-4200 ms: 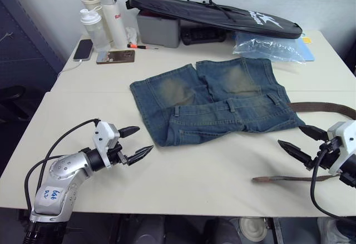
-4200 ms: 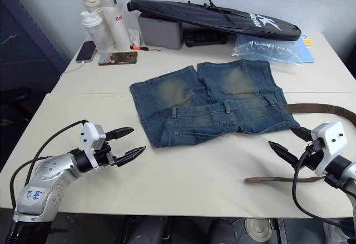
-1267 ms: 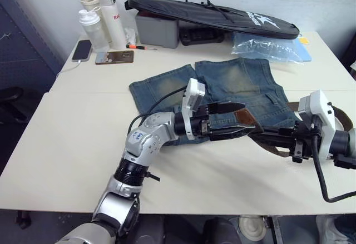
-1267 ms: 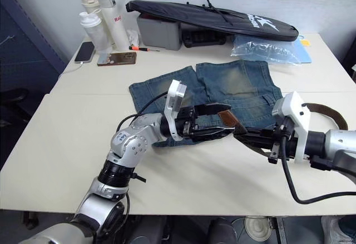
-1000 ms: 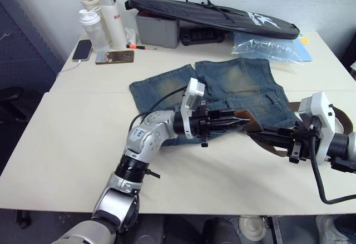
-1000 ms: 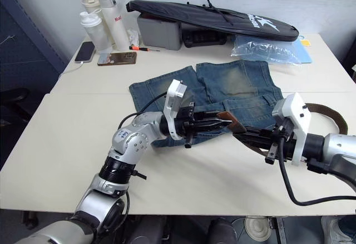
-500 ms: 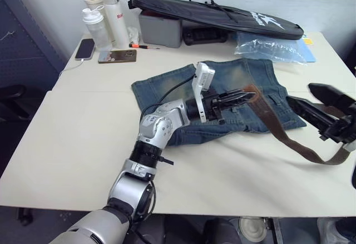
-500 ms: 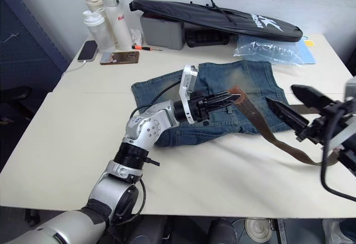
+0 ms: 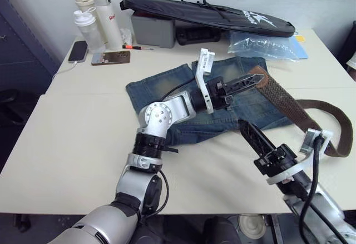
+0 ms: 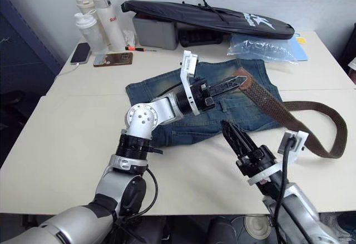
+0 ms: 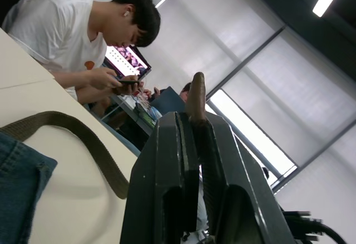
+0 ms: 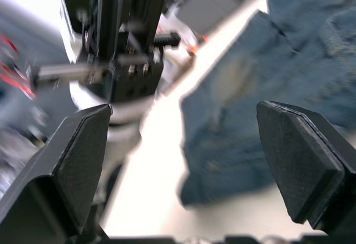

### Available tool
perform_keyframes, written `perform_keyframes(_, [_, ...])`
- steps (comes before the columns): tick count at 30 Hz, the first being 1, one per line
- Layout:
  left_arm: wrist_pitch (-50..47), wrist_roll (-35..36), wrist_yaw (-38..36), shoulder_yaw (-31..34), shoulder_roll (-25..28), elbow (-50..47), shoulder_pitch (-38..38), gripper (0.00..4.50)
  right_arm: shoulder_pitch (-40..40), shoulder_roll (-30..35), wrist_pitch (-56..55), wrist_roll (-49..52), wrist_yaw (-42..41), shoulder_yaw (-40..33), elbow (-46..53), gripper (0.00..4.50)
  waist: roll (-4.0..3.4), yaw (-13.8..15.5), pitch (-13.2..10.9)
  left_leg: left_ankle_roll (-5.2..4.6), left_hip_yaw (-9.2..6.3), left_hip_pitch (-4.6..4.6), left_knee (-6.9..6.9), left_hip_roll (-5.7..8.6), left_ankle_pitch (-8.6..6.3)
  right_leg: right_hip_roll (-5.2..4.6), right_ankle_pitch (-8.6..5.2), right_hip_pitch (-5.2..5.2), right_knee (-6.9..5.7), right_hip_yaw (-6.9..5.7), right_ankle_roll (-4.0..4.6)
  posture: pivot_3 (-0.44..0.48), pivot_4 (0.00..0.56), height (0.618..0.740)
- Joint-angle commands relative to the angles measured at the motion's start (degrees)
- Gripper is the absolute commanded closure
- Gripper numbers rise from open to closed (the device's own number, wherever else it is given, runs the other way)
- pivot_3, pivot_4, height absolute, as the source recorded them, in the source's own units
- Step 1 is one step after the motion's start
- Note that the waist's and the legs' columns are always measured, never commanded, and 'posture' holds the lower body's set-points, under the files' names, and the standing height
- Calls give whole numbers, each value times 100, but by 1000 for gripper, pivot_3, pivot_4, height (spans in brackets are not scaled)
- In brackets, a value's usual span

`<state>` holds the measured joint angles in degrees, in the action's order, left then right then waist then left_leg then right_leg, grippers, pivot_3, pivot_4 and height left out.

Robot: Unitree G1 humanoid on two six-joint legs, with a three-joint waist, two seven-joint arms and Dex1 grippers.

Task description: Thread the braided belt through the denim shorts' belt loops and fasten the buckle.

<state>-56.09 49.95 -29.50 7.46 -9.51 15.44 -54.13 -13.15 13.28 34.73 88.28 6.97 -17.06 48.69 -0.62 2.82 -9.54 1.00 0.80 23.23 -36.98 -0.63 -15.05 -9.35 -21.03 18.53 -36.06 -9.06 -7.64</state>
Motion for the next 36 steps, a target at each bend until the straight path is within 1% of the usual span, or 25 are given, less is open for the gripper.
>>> perform_keyframes(1, [-254,297,202,90,-57,-434,-8,4500,244,-158,-511,-217,-104,192,-76,52,-1,-3,1,0,0,0,-1,1,0,1,0,0,0,0,0,0,150,658])
perform_keyframes(4, [-227,203,429,68,-101,-484,34,4500,417,-275,-803,-455,-296,255,-308,52,-4,12,2,0,1,1,-2,4,0,0,0,0,-2,-1,0,0,150,658])
perform_keyframes(6, [-138,147,587,65,-184,-447,23,4500,642,-483,-1117,-610,-409,254,-504,52,-5,7,3,0,1,1,-3,5,0,0,0,0,-2,0,0,0,150,658])
perform_keyframes(11, [-13,143,895,73,-290,-408,36,4500,899,-745,-1659,-792,-635,119,-678,52,-17,7,10,0,3,0,1,4,0,1,0,5,-6,2,0,0,150,658])
perform_keyframes(13, [52,58,914,-25,-252,-384,32,4500,922,-816,-1825,-835,-707,107,-698,52,-18,7,11,0,3,1,2,4,0,2,0,5,-12,1,0,0,150,658])
perform_keyframes(16, [206,-10,991,-6,-258,-237,-70,4500,957,-924,-1990,-859,-757,95,-689,52,-18,4,11,0,6,2,1,5,0,1,0,7,-33,3,0,0,150,658])
perform_keyframes(20, [289,1,992,-74,-244,-134,-132,4500,1097,-1076,-2291,-967,-751,35,-756,52,-19,1,11,0,7,1,-1,4,0,1,-1,12,-38,6,2,0,150,658])
perform_keyframes(29, [312,17,1097,-212,-232,-143,-63,4500,1244,-1081,-2465,-1185,-848,94,-1015,52,-25,-2,15,2,11,2,0,4,-1,1,-1,14,-40,9,2,0,150,658])
perform_keyframes(36, [298,-32,1198,-342,-248,-259,56,4500,1454,-1252,-2627,-1208,-975,60,-1216,52,-26,-1,16,1,12,2,1,4,-1,1,-1,16,-41,10,2,0,150,658])
